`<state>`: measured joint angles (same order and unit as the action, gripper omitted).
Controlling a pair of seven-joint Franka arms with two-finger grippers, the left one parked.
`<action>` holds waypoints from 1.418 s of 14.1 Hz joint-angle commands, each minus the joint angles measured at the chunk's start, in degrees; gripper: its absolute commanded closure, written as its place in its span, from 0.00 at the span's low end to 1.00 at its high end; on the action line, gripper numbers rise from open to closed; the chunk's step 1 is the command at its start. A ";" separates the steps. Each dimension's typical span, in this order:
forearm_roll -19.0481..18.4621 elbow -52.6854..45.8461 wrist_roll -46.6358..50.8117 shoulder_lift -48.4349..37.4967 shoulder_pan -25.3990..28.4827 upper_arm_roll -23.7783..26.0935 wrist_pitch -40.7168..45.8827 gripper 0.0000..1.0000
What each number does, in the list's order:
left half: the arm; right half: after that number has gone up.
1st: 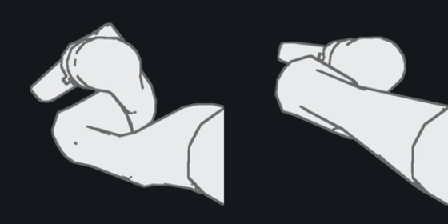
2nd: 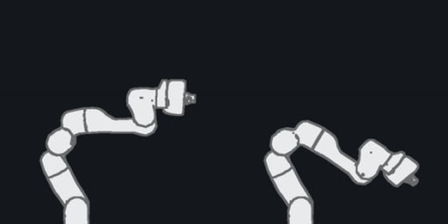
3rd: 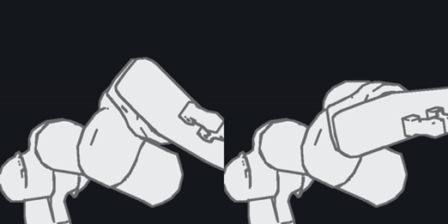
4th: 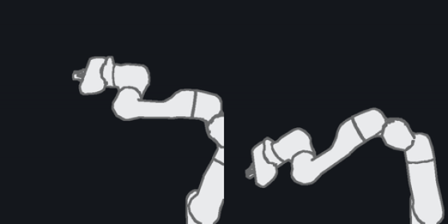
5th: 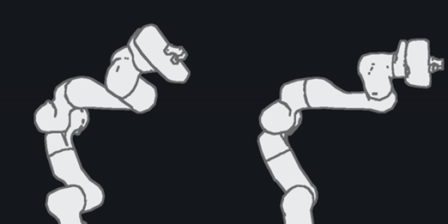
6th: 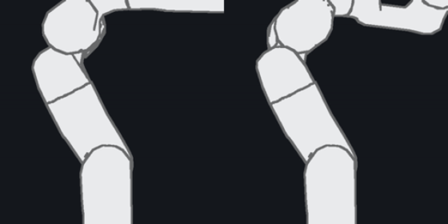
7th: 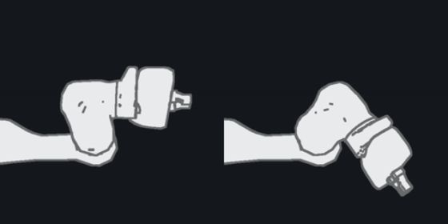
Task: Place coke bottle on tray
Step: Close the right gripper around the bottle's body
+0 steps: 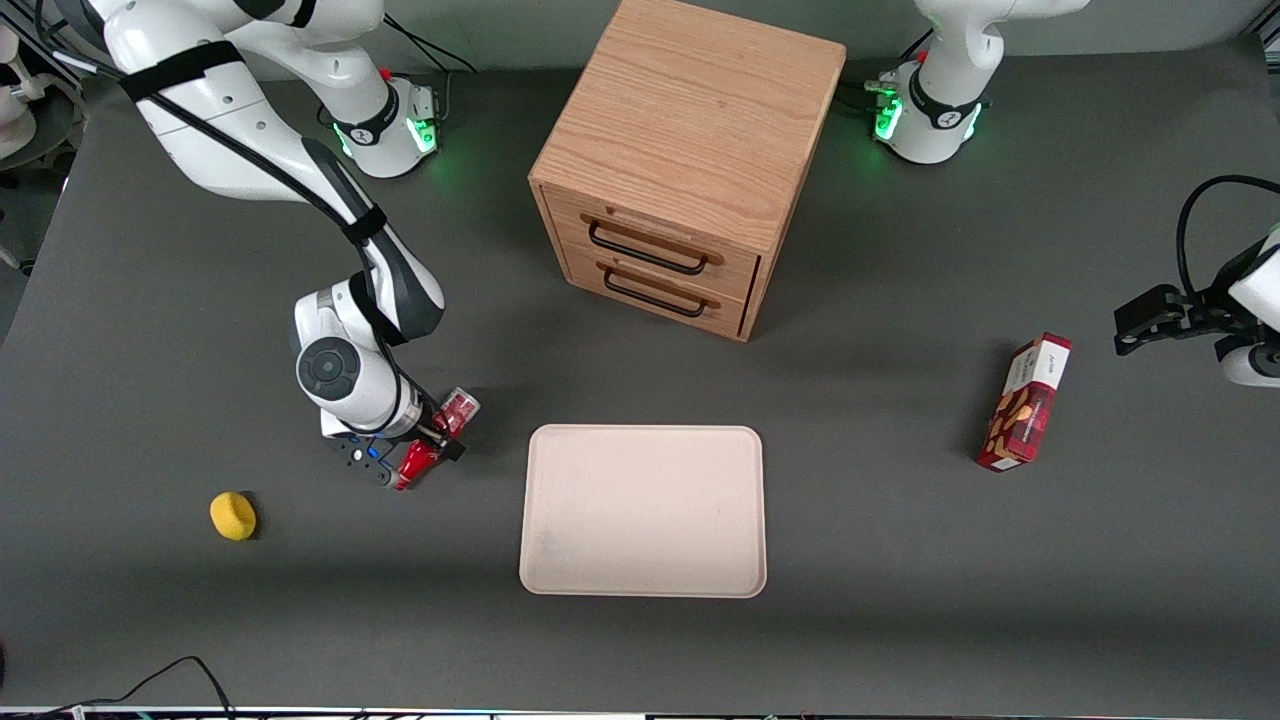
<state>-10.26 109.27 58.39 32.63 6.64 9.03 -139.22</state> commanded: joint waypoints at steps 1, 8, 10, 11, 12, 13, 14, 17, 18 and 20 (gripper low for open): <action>-2.48 -1.26 3.56 1.47 0.39 0.11 -0.69 0.01; -5.04 -1.25 6.21 2.18 0.39 0.20 -0.96 1.00; -5.04 -1.17 6.21 2.18 0.47 0.20 -0.96 1.00; -5.04 -1.17 6.21 2.09 0.39 0.20 -0.96 1.00; -5.04 -1.17 6.21 2.09 0.39 0.20 -0.96 1.00; -5.04 -1.17 6.21 2.09 0.39 0.20 -0.96 1.00; -5.04 -1.17 6.21 2.09 0.39 0.20 -0.96 1.00; -4.95 -1.17 5.86 0.60 0.30 0.37 0.00 1.00; -4.95 -0.99 5.25 -1.41 -0.22 1.07 1.31 1.00; -3.64 -1.51 2.19 -6.15 -1.54 2.65 9.98 1.00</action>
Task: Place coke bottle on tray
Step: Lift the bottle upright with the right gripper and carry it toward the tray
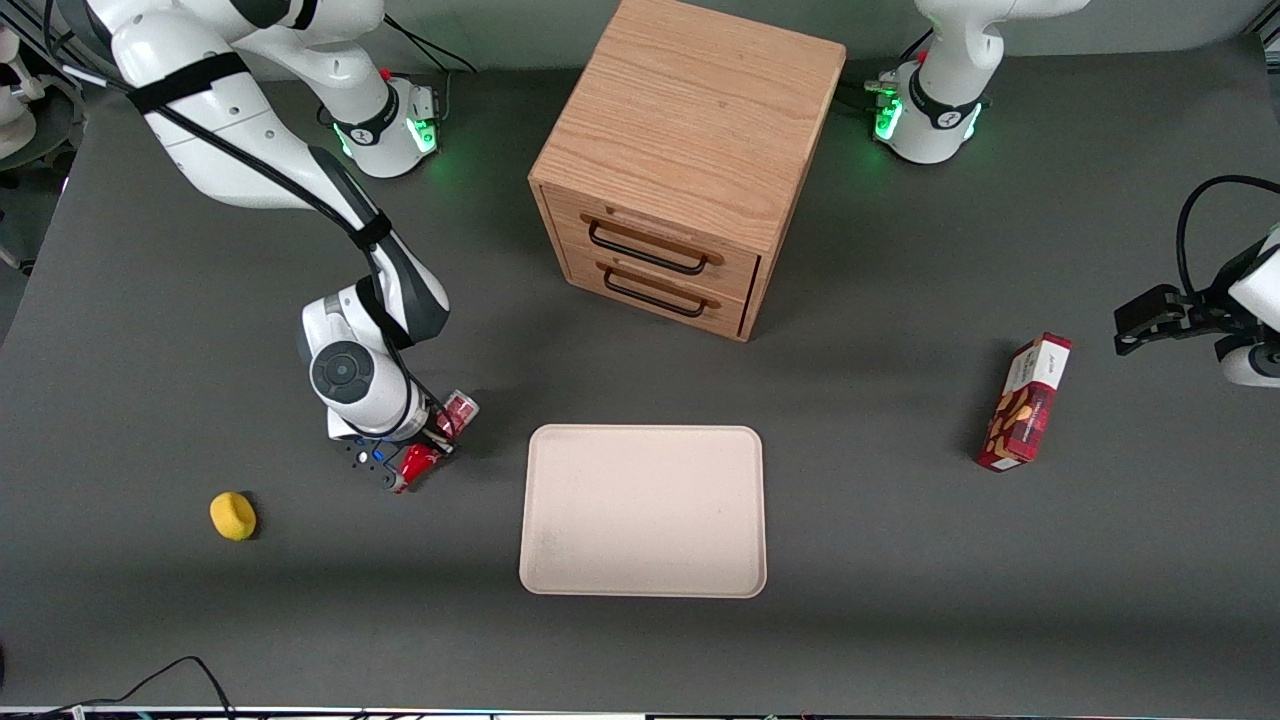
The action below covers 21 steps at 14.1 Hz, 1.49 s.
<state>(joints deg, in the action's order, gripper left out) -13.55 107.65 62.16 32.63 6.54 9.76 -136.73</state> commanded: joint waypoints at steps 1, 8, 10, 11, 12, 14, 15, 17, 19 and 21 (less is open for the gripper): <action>2.27 -0.16 -4.39 -8.88 -2.57 2.71 11.28 1.00; 12.23 -19.10 -22.16 -18.66 -3.64 1.22 43.79 1.00; 13.19 -25.80 -24.53 -18.05 -3.73 1.14 49.70 1.00; 13.37 -28.18 -25.94 -17.26 -3.73 0.96 51.29 1.00; 13.37 -30.46 -26.48 -15.95 -3.55 0.44 52.44 1.00; 13.11 -34.77 -26.39 -11.83 -2.68 0.52 52.89 1.00; 12.85 -36.97 -26.31 -9.02 -2.06 1.22 52.89 1.00; 12.41 -43.20 -26.31 -2.52 1.96 1.05 52.62 1.00; 12.32 -49.97 -26.04 5.30 5.84 0.44 51.66 1.00; 10.57 -52.46 -26.21 10.15 8.22 0.43 47.29 1.00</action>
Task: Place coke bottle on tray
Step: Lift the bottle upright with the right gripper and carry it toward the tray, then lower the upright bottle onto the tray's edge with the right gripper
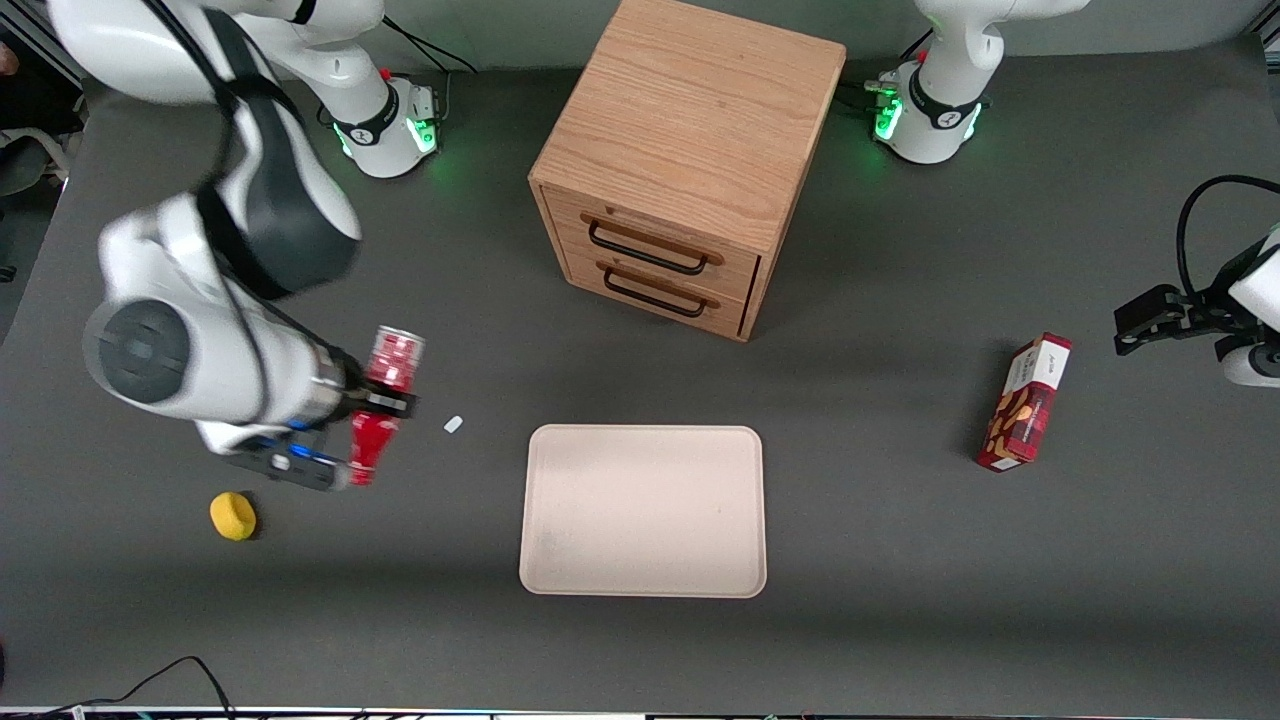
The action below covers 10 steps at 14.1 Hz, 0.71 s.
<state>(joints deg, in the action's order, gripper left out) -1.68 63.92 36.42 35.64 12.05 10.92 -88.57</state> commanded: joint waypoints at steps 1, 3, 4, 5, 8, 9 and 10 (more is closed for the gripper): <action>-2.27 -8.56 -0.82 8.73 3.76 -0.73 -4.47 1.00; -2.89 -8.64 -1.43 12.33 5.08 -0.73 -10.53 1.00; -3.59 -8.55 -2.83 14.00 6.30 -0.81 -13.52 1.00; -5.16 -8.64 -4.93 15.76 6.84 -0.99 -16.51 1.00; -5.97 -8.55 -10.03 20.16 7.81 -1.08 -23.12 1.00; -6.06 -8.55 -11.01 21.30 8.24 -1.17 -23.74 1.00; -6.40 -8.55 -11.02 22.53 8.94 -1.25 -24.27 1.00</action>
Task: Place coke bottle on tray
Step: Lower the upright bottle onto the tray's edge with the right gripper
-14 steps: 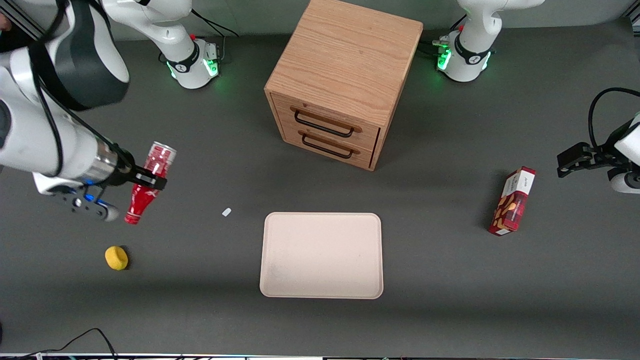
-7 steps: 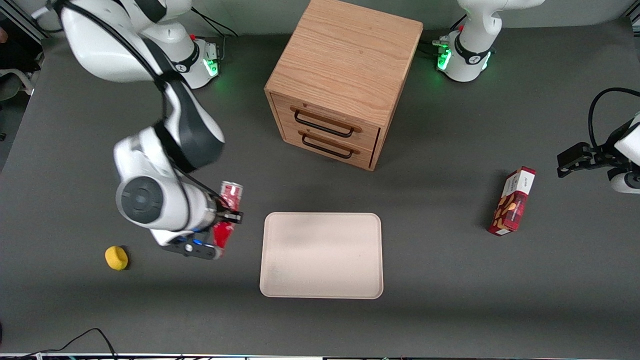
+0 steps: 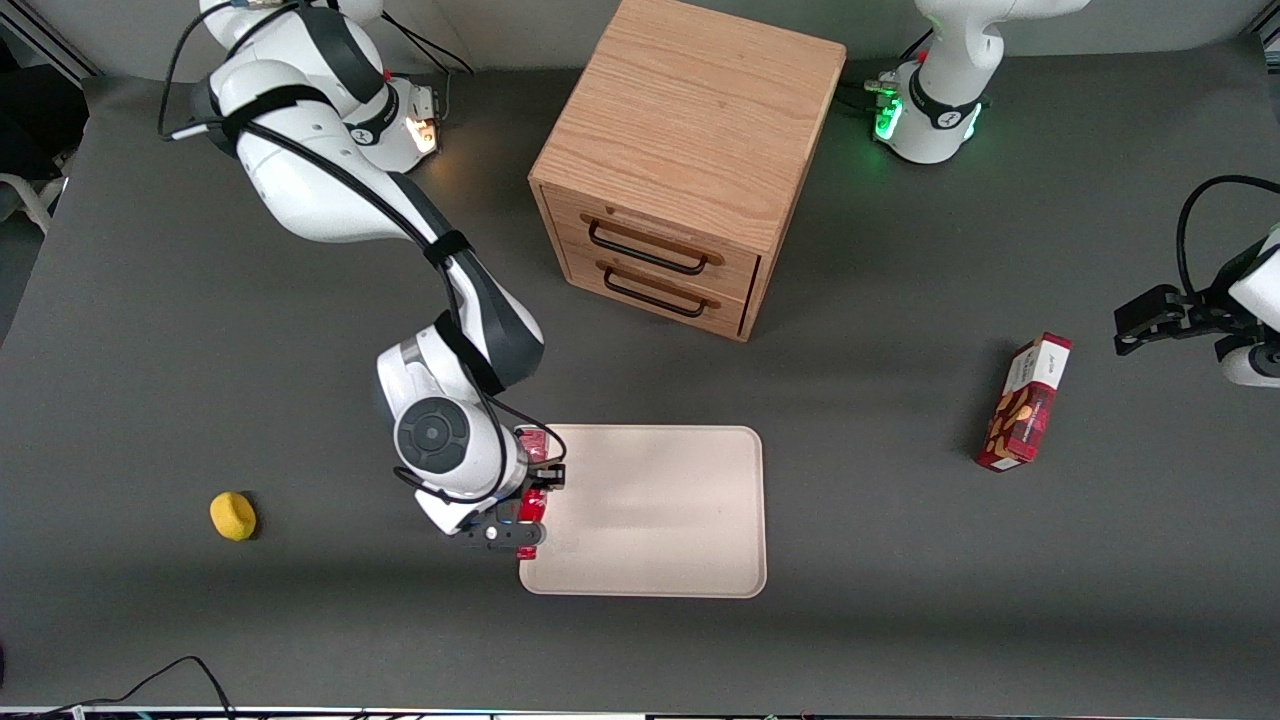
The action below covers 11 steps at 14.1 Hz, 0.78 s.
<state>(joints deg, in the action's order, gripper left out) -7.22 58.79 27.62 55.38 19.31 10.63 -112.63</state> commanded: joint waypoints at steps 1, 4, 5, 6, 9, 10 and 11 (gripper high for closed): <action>-1.13 -3.33 -2.39 3.41 1.70 -1.05 -1.53 1.00; -1.31 -3.16 -2.22 5.17 1.87 -1.67 -4.35 1.00; -1.31 -3.16 -2.13 5.69 1.87 -1.58 -4.53 1.00; -1.31 -3.07 -2.13 5.79 1.87 -1.67 -5.31 1.00; -1.22 -2.98 -1.43 6.49 1.61 -1.76 -6.46 1.00; -1.22 -2.98 -1.25 6.49 1.43 -1.76 -7.07 1.00; -1.13 -2.98 -1.16 6.58 1.35 -1.76 -7.42 1.00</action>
<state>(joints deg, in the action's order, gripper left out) -8.00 58.35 26.52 60.88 20.34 9.25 -119.53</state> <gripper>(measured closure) 0.449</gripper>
